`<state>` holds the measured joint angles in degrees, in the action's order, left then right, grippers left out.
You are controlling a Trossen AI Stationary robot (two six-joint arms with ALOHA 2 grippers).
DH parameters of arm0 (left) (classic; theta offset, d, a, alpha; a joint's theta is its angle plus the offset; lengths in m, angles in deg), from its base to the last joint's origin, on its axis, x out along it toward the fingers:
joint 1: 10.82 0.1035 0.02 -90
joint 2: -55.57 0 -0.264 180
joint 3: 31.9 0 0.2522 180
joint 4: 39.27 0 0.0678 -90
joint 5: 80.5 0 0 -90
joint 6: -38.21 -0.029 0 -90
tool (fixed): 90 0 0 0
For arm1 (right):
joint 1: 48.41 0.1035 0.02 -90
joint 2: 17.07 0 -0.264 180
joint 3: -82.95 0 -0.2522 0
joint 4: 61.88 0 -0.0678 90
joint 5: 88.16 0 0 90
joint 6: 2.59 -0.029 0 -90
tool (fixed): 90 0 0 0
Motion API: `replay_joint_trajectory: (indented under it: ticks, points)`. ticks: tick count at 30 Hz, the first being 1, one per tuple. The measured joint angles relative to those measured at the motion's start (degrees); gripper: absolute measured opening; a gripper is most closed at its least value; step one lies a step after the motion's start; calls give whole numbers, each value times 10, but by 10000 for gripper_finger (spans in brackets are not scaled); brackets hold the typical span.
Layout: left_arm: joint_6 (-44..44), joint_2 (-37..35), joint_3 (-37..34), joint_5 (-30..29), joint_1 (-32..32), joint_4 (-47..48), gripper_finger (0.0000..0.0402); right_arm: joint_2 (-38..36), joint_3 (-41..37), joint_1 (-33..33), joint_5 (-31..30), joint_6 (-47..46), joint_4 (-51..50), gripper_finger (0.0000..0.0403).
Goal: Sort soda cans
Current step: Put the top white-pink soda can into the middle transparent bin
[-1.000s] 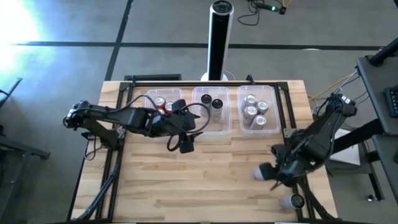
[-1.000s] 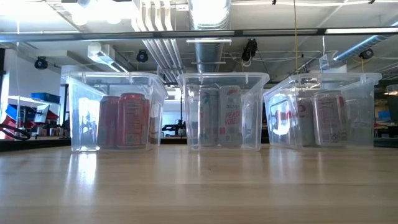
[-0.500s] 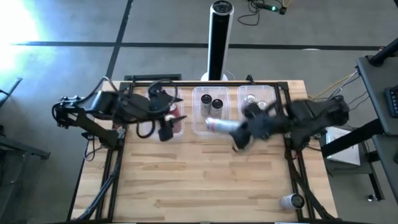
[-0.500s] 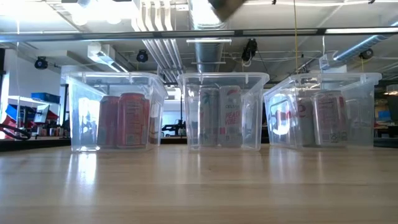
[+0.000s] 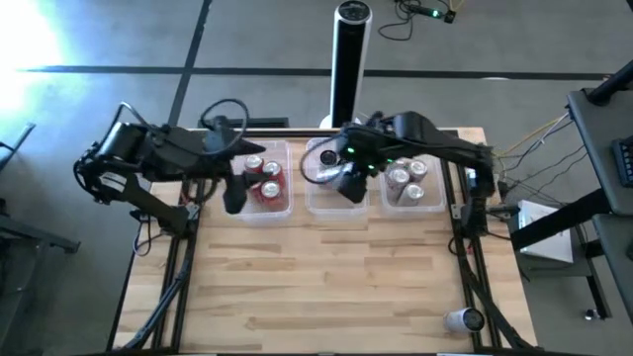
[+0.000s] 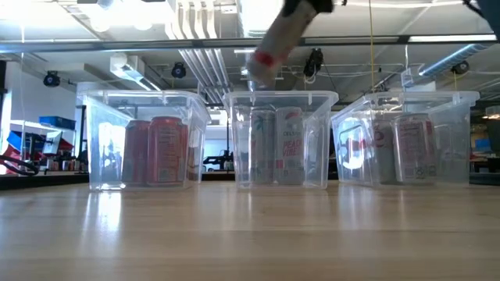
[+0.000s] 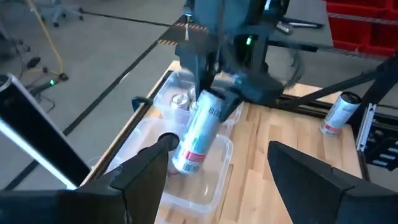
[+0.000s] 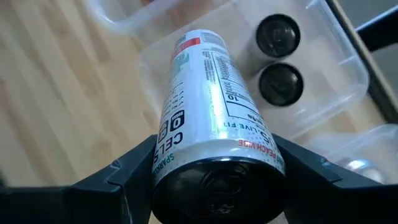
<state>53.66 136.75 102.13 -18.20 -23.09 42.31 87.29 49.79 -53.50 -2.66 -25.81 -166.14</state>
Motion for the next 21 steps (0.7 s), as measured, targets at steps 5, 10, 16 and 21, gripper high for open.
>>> replay_joint_trajectory:
  ticks: [5, 10, 16, 21]
  points:
    - [16, -2, 34, -12, 0, 27, 260, 50, 19, -29, 69, 79, 28, 249]
    - [15, -3, 38, -23, 0, 27, 260, 88, 15, -45, 70, 113, 10, 249]
    - [14, -3, 29, -34, 0, 31, 260, 107, 16, -55, 64, 138, 6, 249]
    - [14, -3, 15, -34, 0, 32, 260, 123, 14, -61, 65, 144, 6, 249]
